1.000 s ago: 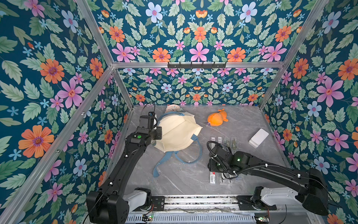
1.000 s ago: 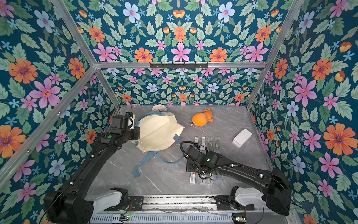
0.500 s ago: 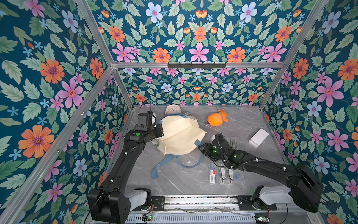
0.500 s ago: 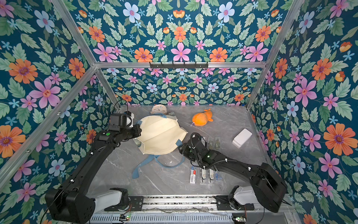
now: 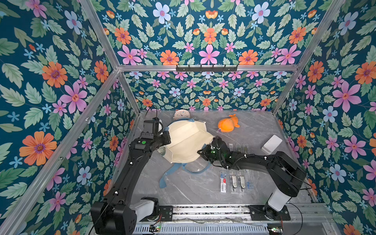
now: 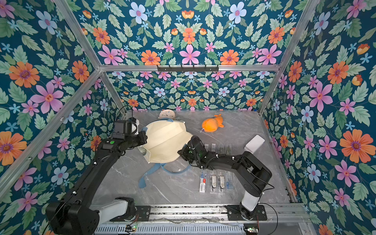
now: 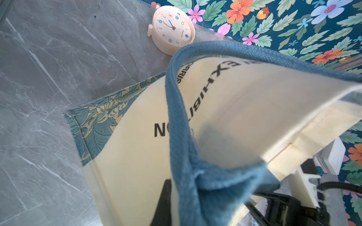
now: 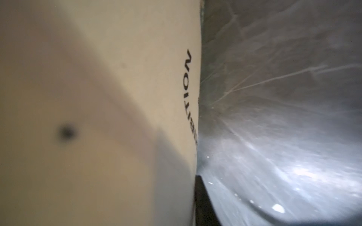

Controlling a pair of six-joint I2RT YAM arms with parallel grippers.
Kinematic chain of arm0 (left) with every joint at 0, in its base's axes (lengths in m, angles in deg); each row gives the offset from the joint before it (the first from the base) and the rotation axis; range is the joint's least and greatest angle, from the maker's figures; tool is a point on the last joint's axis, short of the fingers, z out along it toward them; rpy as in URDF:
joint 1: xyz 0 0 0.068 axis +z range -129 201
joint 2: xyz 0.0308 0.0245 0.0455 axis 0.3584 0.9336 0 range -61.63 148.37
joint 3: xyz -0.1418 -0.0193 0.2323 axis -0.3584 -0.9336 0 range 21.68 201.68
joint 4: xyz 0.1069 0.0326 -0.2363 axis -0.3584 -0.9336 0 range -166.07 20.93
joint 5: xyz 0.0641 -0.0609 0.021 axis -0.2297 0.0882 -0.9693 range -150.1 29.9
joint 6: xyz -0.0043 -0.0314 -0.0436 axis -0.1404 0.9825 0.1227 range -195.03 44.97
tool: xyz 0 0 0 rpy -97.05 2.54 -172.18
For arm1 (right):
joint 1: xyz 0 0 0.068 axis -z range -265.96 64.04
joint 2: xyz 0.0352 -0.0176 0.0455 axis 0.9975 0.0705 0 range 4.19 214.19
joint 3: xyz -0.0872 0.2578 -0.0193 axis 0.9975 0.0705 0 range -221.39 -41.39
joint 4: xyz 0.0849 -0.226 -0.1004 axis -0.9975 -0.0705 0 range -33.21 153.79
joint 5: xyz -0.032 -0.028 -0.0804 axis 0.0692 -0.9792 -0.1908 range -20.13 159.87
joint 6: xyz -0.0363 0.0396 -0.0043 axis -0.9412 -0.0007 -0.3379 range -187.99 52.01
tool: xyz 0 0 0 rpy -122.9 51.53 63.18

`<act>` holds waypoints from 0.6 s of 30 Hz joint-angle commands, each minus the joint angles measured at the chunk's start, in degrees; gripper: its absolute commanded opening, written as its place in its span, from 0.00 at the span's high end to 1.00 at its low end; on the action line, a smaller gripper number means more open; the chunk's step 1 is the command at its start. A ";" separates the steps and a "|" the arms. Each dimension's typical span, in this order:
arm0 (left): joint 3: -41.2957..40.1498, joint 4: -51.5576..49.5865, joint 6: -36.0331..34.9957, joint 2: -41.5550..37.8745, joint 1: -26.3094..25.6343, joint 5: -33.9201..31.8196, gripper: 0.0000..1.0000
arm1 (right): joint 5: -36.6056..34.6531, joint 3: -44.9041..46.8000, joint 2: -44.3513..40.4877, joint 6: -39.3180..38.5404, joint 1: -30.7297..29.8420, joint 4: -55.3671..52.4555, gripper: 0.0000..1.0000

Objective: Take out the compass set from the canvas bag
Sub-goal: Pick up the canvas bag from the center of the board.

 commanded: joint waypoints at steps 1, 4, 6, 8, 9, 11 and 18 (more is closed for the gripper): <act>0.53 0.53 -0.67 -0.18 0.00 0.71 1.00 | 1.90 -4.00 -1.63 -3.90 1.53 -9.40 1.00; 1.41 -1.75 -1.04 -0.23 0.17 1.04 1.00 | 5.87 -10.55 -2.64 -9.00 4.41 -21.01 1.00; 2.55 -3.77 -0.82 0.45 0.26 1.80 1.00 | 8.18 -16.80 -2.51 -13.35 6.13 -30.67 1.00; 3.11 -5.28 -0.44 1.04 0.26 3.54 1.00 | 11.08 -22.62 -1.56 -16.78 7.89 -38.09 1.00; 3.21 -5.85 -0.01 1.13 0.26 4.84 1.00 | 12.03 -25.51 -1.04 -18.61 8.74 -41.65 1.00; 2.49 -5.58 2.31 0.74 0.26 8.67 1.00 | 13.30 -30.31 -0.02 -21.88 10.46 -47.11 1.00; -0.40 -0.65 12.38 0.36 -4.52 13.34 1.00 | 13.96 -45.45 6.14 -30.61 16.72 -58.04 1.00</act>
